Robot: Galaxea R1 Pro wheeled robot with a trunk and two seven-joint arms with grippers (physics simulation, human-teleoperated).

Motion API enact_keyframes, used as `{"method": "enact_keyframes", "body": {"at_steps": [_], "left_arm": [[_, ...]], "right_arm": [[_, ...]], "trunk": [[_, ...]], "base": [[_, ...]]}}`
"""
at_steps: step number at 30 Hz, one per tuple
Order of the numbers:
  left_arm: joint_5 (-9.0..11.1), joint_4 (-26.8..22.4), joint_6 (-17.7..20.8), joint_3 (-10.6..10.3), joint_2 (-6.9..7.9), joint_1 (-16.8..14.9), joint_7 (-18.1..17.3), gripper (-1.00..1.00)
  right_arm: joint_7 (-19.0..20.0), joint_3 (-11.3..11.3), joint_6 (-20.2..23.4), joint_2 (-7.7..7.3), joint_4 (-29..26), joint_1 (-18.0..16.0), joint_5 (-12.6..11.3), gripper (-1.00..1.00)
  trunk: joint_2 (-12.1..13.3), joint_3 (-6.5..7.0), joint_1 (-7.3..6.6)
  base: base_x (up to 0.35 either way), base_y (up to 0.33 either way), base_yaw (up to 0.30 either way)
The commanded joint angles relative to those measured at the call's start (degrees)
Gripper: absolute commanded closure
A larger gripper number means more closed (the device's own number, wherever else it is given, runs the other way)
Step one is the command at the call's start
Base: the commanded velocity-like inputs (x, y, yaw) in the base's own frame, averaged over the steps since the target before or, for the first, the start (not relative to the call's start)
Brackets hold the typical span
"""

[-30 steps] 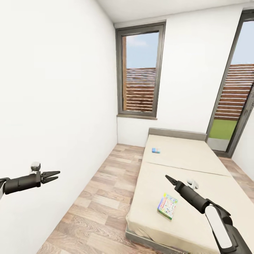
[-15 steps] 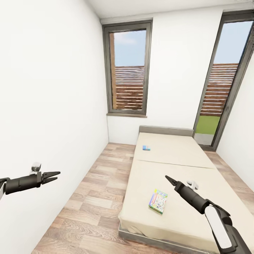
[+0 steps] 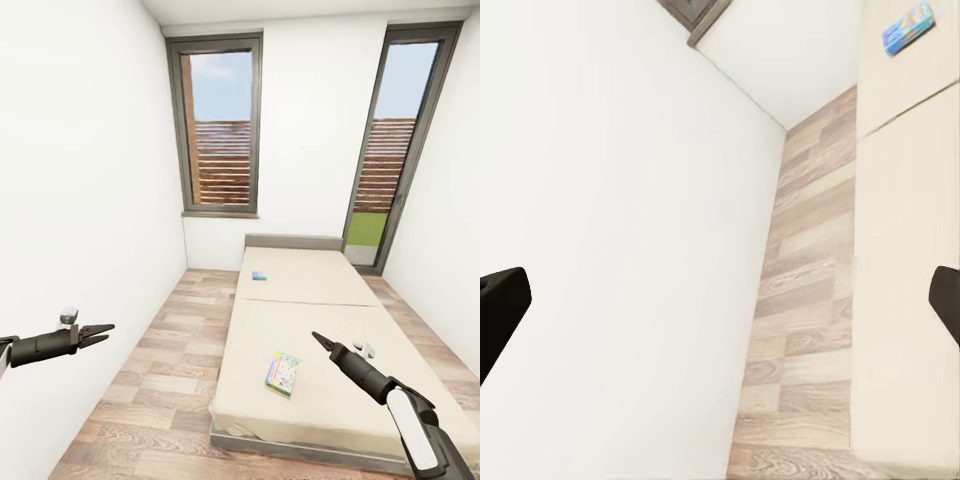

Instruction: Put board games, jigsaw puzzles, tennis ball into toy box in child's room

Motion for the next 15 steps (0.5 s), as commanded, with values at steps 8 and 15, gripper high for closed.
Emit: {"method": "enact_keyframes", "body": {"at_steps": [8,15], "left_arm": [[-0.1,0.0,0.6,0.1,-0.29,0.0,-0.1,-1.0],[-0.1,0.0,0.5,0.1,-0.33,0.0,-0.1,-1.0]], "right_arm": [[0.0,-0.1,0.4,0.05,0.0,0.0,-0.3,-1.0],[-0.3,-0.1,0.3,0.1,0.1,0.0,-0.3,-1.0]], "trunk": [[0.0,-0.46,0.02],[0.0,-0.84,0.02]], "base": [[0.0,0.0,-0.207],[0.0,0.0,-0.207]]}}
